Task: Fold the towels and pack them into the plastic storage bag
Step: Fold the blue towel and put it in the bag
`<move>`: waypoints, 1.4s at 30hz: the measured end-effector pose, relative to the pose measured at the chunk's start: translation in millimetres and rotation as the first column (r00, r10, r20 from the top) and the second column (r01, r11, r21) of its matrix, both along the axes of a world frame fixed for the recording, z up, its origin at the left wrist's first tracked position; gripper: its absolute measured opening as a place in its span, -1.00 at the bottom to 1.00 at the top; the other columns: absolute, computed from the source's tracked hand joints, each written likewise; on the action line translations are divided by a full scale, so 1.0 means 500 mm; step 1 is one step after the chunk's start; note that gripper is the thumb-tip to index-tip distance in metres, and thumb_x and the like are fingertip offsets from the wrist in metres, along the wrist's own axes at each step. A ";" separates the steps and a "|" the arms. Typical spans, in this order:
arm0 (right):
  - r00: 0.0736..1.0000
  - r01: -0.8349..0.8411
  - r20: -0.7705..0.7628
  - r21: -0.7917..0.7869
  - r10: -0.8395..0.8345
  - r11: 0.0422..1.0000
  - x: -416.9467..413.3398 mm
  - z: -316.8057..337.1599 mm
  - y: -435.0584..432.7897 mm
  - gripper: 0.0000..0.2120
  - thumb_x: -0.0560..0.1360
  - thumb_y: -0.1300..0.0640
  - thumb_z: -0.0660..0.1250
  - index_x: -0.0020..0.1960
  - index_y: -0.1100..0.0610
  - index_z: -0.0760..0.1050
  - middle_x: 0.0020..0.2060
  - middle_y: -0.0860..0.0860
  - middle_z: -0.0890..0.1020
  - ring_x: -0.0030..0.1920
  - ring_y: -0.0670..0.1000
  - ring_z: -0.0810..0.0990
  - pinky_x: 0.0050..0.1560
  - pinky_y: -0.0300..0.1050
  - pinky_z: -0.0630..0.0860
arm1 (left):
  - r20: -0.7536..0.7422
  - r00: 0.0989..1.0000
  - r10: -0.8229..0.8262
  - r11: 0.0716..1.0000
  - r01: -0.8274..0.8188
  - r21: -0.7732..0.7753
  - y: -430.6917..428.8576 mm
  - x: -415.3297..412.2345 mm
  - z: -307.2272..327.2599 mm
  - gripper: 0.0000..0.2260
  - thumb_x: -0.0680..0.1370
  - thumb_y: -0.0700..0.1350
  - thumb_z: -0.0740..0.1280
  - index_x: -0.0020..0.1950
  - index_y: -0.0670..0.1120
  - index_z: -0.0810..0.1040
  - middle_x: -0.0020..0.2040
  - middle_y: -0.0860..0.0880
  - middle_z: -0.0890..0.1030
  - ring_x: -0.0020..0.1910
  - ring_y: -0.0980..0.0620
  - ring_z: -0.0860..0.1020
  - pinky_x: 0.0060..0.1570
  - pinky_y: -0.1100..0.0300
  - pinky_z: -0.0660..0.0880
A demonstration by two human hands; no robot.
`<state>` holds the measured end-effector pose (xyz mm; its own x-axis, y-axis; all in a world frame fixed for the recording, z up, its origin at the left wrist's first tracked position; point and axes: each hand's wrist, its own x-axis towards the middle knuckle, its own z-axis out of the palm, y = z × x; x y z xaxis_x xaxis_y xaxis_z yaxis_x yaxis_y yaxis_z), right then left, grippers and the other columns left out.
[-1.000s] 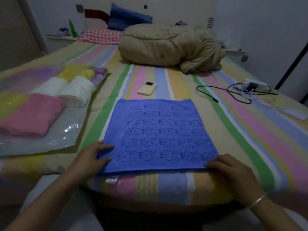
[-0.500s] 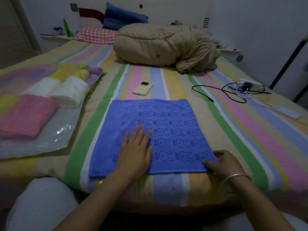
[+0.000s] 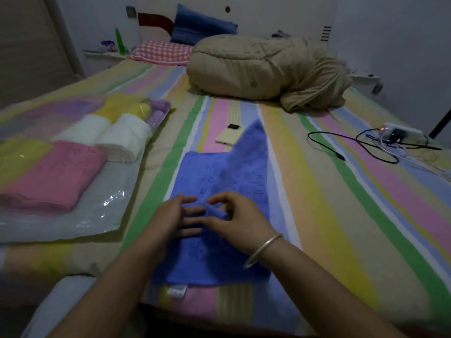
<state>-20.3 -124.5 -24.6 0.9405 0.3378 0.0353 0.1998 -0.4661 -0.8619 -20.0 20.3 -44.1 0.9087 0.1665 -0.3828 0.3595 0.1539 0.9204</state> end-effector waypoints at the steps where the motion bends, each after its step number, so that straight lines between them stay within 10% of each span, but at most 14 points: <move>1: 0.993 -0.101 -0.062 0.025 0.103 0.995 0.004 -0.001 0.023 -0.73 0.43 0.12 0.47 0.09 0.10 0.53 -0.31 -0.05 0.54 -0.31 -0.09 0.50 -0.17 -0.16 0.44 | -0.041 0.999 0.013 1.000 -0.012 0.025 0.021 0.004 0.000 -0.71 0.67 -0.03 0.01 0.05 -0.07 0.50 -0.26 -0.03 0.58 -0.40 0.04 0.54 -0.40 0.21 0.51; 5: 0.975 -0.208 -0.082 -0.016 0.206 0.978 0.077 -0.011 0.049 -0.88 0.49 0.07 0.40 0.01 0.03 0.54 -0.15 0.11 0.69 -0.10 0.06 0.66 0.00 0.00 0.57 | -0.088 0.996 -0.017 0.997 0.023 0.071 0.068 0.016 -0.044 -0.73 0.62 0.03 0.14 0.09 -0.09 0.54 -0.36 -0.02 0.54 -0.42 0.03 0.41 -0.44 0.26 0.24; 11: 0.973 -0.003 0.217 -0.333 0.080 0.943 0.306 -0.024 0.056 -0.84 0.51 0.18 0.30 0.06 0.08 0.58 -0.12 -0.02 0.62 -0.06 0.02 0.59 0.07 -0.02 0.51 | 0.053 0.999 0.006 0.968 -0.019 0.249 0.061 0.017 -0.075 -0.81 0.54 -0.16 0.36 0.15 -0.07 0.52 -0.33 -0.07 0.63 -0.35 0.10 0.56 -0.39 0.34 0.44; 15: 0.939 0.067 0.315 -0.559 0.137 0.826 0.449 -0.031 0.103 -0.75 0.55 0.16 0.21 0.20 0.09 0.52 0.16 0.09 0.56 0.17 0.13 0.50 0.15 0.06 0.47 | 0.055 0.997 -0.059 0.973 0.045 0.225 0.074 0.013 -0.081 -0.73 0.52 -0.17 0.37 0.19 0.00 0.47 -0.08 -0.32 0.62 -0.11 -0.17 0.64 -0.10 0.04 0.53; 21: 0.966 0.006 0.163 -0.787 0.199 0.617 0.567 -0.059 0.160 -0.65 0.59 0.09 0.21 0.33 0.19 0.42 0.23 0.16 0.54 0.19 0.21 0.50 0.20 0.12 0.47 | 0.090 0.993 -0.082 0.992 0.072 0.108 0.081 0.009 -0.093 -0.86 0.50 -0.36 0.34 -0.07 -0.16 0.44 -0.34 -0.10 0.51 -0.37 0.07 0.55 -0.40 0.29 0.45; 26: 0.963 0.043 0.187 -0.818 0.194 0.573 0.578 -0.063 0.166 -0.73 0.53 0.05 0.32 0.12 0.19 0.60 0.06 0.14 0.63 0.03 0.19 0.58 0.08 0.08 0.55 | 0.149 0.959 -0.242 0.957 0.211 0.198 0.082 -0.004 -0.085 -0.91 0.54 -0.33 0.31 -0.02 -0.17 0.54 -0.43 0.10 0.58 -0.45 0.24 0.52 -0.37 0.40 0.43; 30: 0.953 0.118 0.276 -0.723 0.128 0.681 0.569 -0.053 0.160 -0.75 0.53 0.06 0.33 0.00 0.24 0.61 -0.02 0.19 0.64 -0.05 0.22 0.58 -0.02 0.07 0.56 | 0.169 0.958 -0.233 0.947 0.184 0.263 0.083 -0.017 -0.077 -0.83 0.53 -0.18 0.37 0.04 0.08 0.61 -0.24 -0.09 0.66 -0.25 0.04 0.60 -0.12 0.10 0.54; 35: 0.933 0.101 0.339 -0.573 0.123 0.813 0.542 -0.035 0.191 -0.84 0.56 0.07 0.30 0.07 0.14 0.47 0.03 0.13 0.60 0.03 0.19 0.53 -0.11 -0.04 0.40 | 0.154 0.972 -0.178 0.960 0.138 0.243 0.090 -0.055 -0.062 -0.77 0.53 -0.32 0.32 0.07 -0.02 0.60 -0.06 0.16 0.69 -0.12 0.21 0.66 -0.17 0.33 0.56; 42: 0.928 0.071 0.321 -0.648 0.188 0.758 0.516 -0.068 0.242 -0.73 0.55 0.01 0.30 0.20 0.09 0.44 0.14 0.12 0.57 0.13 0.18 0.50 0.09 0.07 0.49 | 0.158 0.980 -0.122 0.954 0.071 0.293 0.106 -0.083 -0.070 -0.78 0.52 -0.33 0.33 0.06 -0.05 0.59 0.02 0.13 0.66 -0.07 0.20 0.65 -0.10 0.24 0.61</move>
